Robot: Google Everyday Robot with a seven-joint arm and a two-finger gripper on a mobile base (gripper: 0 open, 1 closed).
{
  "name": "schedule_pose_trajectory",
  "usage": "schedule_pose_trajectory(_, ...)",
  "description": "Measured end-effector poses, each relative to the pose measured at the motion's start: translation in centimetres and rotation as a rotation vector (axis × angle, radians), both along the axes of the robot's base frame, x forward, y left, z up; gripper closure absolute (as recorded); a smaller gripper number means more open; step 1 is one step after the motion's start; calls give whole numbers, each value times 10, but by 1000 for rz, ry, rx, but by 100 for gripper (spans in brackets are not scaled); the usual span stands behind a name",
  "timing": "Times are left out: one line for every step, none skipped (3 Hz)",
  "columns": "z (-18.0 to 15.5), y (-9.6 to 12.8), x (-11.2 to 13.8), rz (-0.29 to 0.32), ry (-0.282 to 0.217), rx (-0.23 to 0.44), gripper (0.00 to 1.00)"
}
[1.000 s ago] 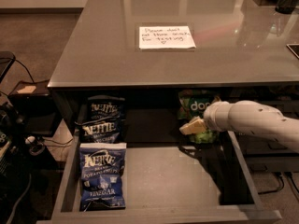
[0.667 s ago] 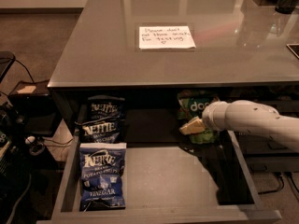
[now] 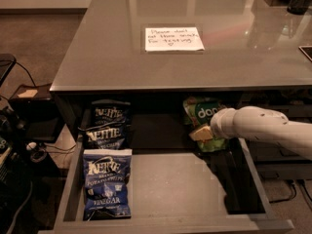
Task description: Pick green rice chip bag from top drawer and place on counter
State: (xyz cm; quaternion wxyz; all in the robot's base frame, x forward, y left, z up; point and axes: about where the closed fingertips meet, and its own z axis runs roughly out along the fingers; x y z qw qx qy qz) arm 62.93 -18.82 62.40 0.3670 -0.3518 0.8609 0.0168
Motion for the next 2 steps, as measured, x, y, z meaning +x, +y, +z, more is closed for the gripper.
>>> schedule_pose_trajectory(4, 3, -8, 19, 3, -7, 41)
schedule_pose_trajectory(12, 8, -19, 49, 1, 2, 63)
